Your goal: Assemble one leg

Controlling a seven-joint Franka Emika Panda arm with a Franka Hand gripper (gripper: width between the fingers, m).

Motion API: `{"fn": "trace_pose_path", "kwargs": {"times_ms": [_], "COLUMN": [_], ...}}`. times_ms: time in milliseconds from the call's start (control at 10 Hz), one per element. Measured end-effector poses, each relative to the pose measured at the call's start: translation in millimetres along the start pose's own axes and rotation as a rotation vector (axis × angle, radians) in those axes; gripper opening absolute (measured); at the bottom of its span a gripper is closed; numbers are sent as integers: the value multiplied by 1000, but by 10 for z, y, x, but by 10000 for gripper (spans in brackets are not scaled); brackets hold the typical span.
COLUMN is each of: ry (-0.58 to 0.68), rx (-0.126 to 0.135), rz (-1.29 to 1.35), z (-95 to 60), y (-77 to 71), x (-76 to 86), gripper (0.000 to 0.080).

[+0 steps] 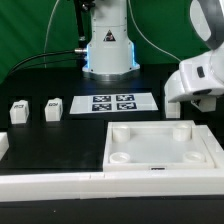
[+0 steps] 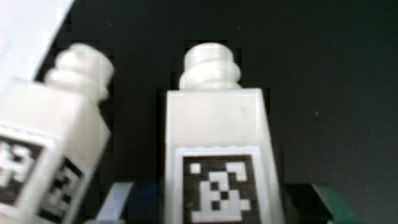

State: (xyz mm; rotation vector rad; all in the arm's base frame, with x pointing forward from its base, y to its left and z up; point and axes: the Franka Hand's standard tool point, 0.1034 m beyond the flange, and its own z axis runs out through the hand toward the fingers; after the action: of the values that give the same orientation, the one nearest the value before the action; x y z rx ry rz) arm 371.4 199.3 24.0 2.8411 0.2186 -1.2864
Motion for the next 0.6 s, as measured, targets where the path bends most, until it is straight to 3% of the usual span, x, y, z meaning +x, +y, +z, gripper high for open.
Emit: {"fn": "trace_pose_path", "kwargs": {"times_ms": [300,600], "ry": [15,1], "rx": [-10,4], "rz": [1,-29], "z": [-160,-388], "y": [178,439], "x": [-326,-539], "gripper": [291,291]}}
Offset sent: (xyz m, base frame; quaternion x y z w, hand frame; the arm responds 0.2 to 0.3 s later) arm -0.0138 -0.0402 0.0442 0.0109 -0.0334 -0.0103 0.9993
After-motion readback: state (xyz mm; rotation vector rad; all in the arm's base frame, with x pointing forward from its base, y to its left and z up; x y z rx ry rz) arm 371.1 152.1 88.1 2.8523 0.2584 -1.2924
